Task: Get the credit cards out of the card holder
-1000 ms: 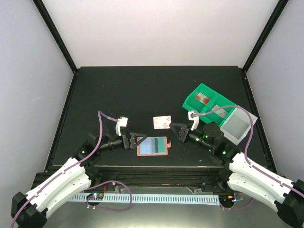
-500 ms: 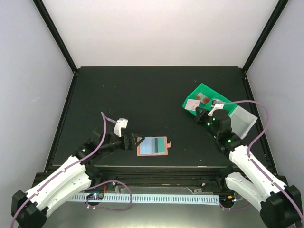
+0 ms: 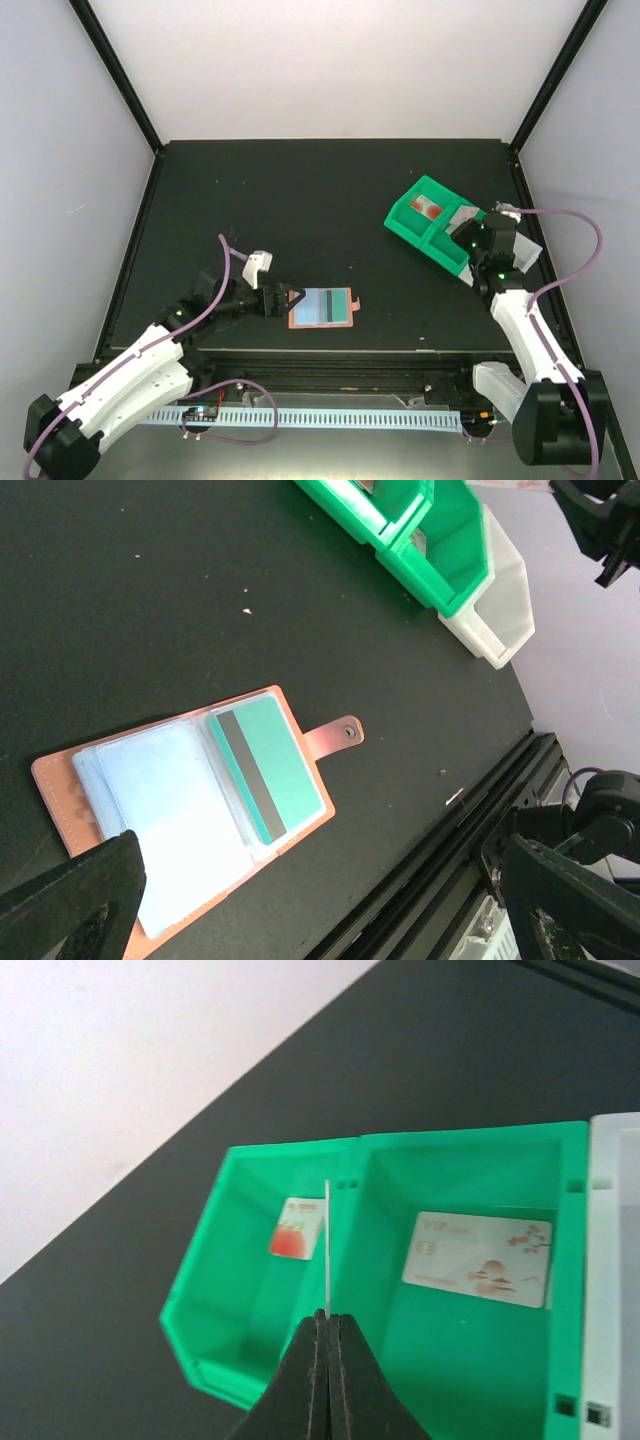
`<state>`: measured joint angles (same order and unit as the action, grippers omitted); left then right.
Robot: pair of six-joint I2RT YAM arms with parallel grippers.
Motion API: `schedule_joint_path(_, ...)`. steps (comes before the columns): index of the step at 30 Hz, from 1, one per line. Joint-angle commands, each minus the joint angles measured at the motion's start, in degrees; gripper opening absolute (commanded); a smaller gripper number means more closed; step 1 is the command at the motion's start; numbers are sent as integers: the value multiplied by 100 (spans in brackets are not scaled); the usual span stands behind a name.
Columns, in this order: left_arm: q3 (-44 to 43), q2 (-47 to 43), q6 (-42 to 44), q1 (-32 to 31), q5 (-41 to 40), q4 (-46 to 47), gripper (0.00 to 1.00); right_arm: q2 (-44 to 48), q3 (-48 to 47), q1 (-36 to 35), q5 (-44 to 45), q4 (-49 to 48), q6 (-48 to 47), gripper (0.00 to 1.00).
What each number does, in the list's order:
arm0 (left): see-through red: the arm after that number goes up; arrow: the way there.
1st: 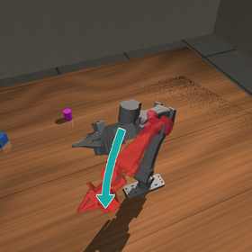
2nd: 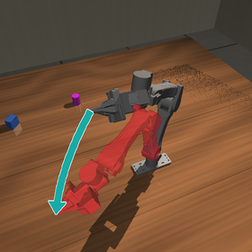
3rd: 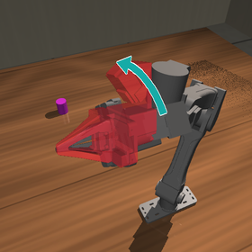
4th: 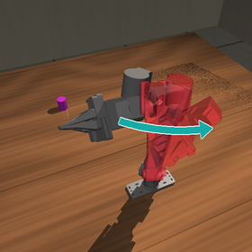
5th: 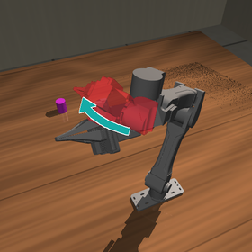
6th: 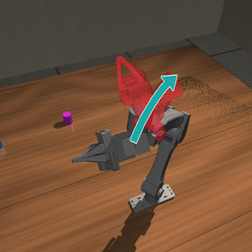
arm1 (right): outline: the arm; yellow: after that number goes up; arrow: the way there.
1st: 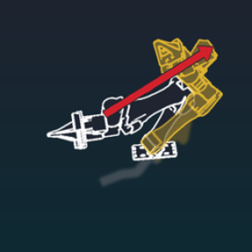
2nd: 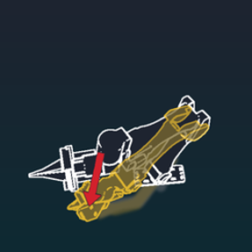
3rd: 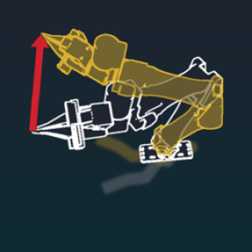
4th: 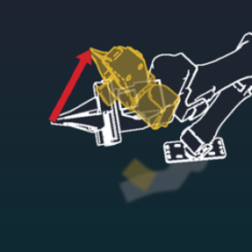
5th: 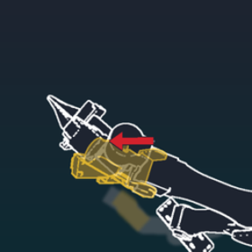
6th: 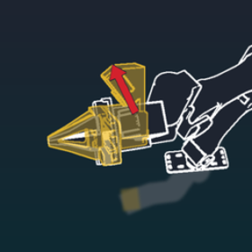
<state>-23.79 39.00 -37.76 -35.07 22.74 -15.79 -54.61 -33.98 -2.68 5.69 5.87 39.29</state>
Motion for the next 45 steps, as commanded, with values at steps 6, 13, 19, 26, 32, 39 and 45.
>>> schedule_joint_path(6, -131, -29, -4, 96, 46, -9, 99, -817, -209, 449, 47, -475, 30, 1)
schedule_joint_path(13, -78, 72, -95, 135, 154, 84, 99, -1414, -251, 516, -75, -747, 148, 1)
schedule_joint_path(19, 39, 99, -173, 148, 294, 319, 99, -1944, -405, 606, -163, -1093, 291, 1)
schedule_joint_path(26, 9, 99, -154, 190, 309, 261, 99, -2627, -699, 614, -212, -1321, 239, 2)
schedule_joint_path(32, 17, 116, -164, 254, 335, 219, 99, -3034, -855, 622, -191, -1272, 262, 3)
schedule_joint_path(39, 6, 145, -232, 305, 229, 172, 99, -3343, -981, 635, -47, -1176, 181, 9)
schedule_joint_path(45, -66, 282, -165, 364, 288, 48, 99, -3523, -1235, 628, 54, -763, 220, 16)
